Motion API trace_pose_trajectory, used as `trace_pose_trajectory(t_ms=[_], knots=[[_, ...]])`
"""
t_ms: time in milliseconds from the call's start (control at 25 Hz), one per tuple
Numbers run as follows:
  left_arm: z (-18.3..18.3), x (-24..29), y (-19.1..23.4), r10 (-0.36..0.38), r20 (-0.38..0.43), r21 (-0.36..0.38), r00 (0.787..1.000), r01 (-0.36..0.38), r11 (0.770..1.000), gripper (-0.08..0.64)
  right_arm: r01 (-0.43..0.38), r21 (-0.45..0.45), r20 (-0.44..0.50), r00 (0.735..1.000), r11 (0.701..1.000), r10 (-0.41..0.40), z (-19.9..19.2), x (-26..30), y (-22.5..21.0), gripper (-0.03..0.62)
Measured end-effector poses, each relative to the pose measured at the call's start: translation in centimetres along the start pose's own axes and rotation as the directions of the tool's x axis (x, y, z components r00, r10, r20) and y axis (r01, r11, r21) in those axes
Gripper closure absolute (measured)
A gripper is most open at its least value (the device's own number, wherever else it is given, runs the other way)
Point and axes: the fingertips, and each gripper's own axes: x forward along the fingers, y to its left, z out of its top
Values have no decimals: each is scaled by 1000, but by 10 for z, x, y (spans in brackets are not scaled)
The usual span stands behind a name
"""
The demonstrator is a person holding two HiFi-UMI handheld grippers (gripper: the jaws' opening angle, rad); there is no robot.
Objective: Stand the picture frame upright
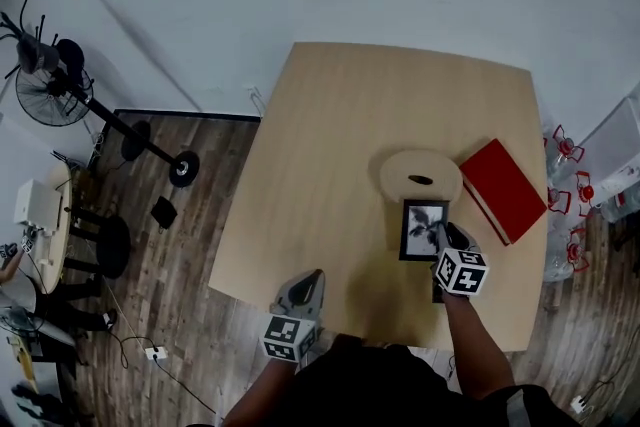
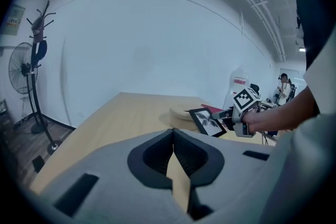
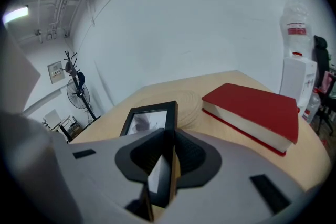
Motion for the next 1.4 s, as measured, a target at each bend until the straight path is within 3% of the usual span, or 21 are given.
trace_pose_trajectory(t_ms=[360, 680, 800, 1080, 1400], knots=[[1, -6, 15, 4, 12, -15, 1000, -4, 1000, 560, 86, 102, -49, 995, 991, -81, -23, 24, 8, 523], [3, -10, 23, 2, 26, -1, 1000, -2, 1000, 560, 143, 83, -37, 989, 986, -141, -23, 25, 5, 522], [3, -13, 23, -4, 29, -2, 1000, 4, 1000, 560, 132, 81, -24, 991, 988, -131, -21, 20, 10, 488], [3, -14, 17, -36, 35, 8, 999, 35, 999, 560, 97, 39, 57, 993, 994, -99, 7, -11, 22, 479], [19, -4, -10, -103, 57, 63, 993, 99, 993, 560, 51, -152, 170, 985, 987, -25, 58, -64, 55, 517]])
